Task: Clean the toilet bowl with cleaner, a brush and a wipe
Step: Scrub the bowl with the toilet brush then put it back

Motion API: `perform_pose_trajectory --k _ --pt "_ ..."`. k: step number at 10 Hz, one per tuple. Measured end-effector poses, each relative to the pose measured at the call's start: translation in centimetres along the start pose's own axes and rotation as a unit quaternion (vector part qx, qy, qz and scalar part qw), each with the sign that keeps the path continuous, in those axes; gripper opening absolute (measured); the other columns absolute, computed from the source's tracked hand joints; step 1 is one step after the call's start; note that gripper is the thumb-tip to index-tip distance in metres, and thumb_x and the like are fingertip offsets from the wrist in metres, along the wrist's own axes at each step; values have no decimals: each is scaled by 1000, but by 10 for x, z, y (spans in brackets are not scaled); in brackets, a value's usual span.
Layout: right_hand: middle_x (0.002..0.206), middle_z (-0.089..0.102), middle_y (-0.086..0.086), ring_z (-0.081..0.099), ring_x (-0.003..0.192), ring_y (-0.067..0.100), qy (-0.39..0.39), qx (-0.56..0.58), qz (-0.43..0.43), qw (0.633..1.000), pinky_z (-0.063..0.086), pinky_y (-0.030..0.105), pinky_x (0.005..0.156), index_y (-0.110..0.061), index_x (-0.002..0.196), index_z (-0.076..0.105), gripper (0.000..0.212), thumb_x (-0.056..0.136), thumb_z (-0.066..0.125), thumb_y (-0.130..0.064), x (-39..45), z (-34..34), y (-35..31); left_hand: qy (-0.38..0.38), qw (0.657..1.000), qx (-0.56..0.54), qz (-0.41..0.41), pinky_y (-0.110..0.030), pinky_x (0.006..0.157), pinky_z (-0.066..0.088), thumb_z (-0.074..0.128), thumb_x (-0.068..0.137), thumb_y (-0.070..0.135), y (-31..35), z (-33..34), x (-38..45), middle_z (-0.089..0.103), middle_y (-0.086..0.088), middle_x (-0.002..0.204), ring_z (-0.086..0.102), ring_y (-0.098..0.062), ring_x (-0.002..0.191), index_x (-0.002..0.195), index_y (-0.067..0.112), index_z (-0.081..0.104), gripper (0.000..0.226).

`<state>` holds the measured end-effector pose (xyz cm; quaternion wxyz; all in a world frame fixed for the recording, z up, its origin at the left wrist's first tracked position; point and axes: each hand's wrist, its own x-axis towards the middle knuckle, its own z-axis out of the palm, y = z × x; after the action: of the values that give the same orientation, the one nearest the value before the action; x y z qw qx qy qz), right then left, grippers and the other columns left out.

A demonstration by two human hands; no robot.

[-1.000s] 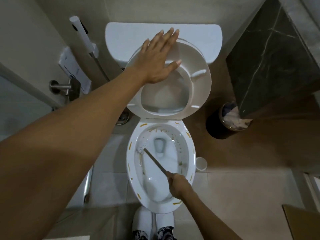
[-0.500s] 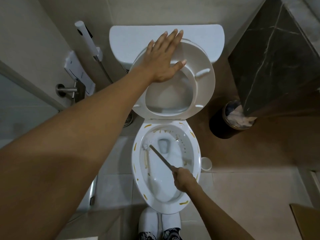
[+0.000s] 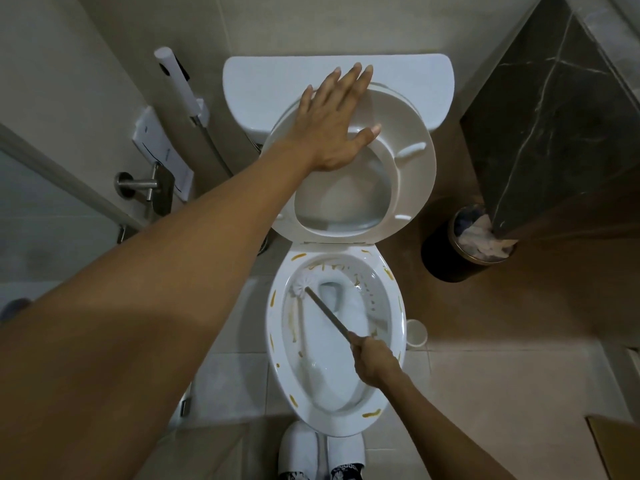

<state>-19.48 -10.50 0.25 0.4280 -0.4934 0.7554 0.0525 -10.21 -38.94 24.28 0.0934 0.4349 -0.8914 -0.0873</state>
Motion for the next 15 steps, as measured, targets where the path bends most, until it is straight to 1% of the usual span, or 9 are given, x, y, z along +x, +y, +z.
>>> perform_pose_trajectory --k 1,2,3,5,7,9,11,12,15 --pt "99 66 5 65 85 20 -23 -18 -16 999 54 30 75 -16 124 57 62 96 18 -55 -19 5 11 -2 1000 1 2 -49 116 -1 29 96 56 -1 0 0 -7 2 160 -7 -22 147 152 22 -7 74" --pt "102 65 6 65 83 20 -54 -66 -48 995 52 26 69 -19 132 52 42 102 29 -38 -36 13 26 -3 1000 -1 4 -50 116 -2 29 96 56 -1 0 0 -7 2 160 -8 -23 147 152 22 -6 74" --pt "105 65 7 65 91 23 -39 -83 -43 995 54 33 78 -21 134 51 41 102 30 -36 -26 7 20 -6 1000 -1 3 -50 116 -2 29 96 56 -1 -1 0 -7 2 160 -8 -22 147 152 22 -6 74" --pt "90 57 2 56 78 19 -15 -65 -23 998 51 33 74 -16 125 54 40 101 29 -35 -1 -17 -3 -9 1000 0 0 -50 116 -2 30 96 56 0 -2 1 -7 2 160 -8 -22 147 152 22 -6 74" --pt "109 61 7 58 87 20 -92 -148 -29 984 51 33 77 -15 126 52 32 102 33 -24 -52 -17 12 -11 1000 0 2 -50 116 -2 30 96 56 0 -2 1 -7 0 160 -8 -24 147 152 22 -6 75" --pt "108 63 7 63 96 24 -73 -70 26 995 54 37 83 -18 127 55 38 101 32 -34 -39 -20 14 -6 1000 4 -1 -50 116 -2 30 96 56 0 0 1 -6 0 160 -7 -24 147 152 22 -6 74" --pt "111 61 8 60 88 22 -76 11 55 996 53 30 70 -13 130 53 38 101 36 -31 -22 -33 -1 -10 1000 6 -3 -50 116 -1 29 96 56 0 -1 1 -6 1 160 -6 -23 147 152 23 -6 74" --pt "111 60 7 53 73 16 -121 -43 41 991 38 21 50 -15 132 51 38 102 35 -32 -37 -45 13 -8 1000 9 -5 -50 116 -2 29 96 57 0 -1 1 -6 0 160 -6 -24 147 152 22 -6 74" --pt "99 59 3 52 65 12 -92 -37 47 994 44 23 51 -14 130 52 36 100 39 -29 -34 -40 13 -5 1000 3 -9 -50 116 -1 30 96 56 1 -1 1 -6 2 160 -6 -23 147 152 24 -5 74"
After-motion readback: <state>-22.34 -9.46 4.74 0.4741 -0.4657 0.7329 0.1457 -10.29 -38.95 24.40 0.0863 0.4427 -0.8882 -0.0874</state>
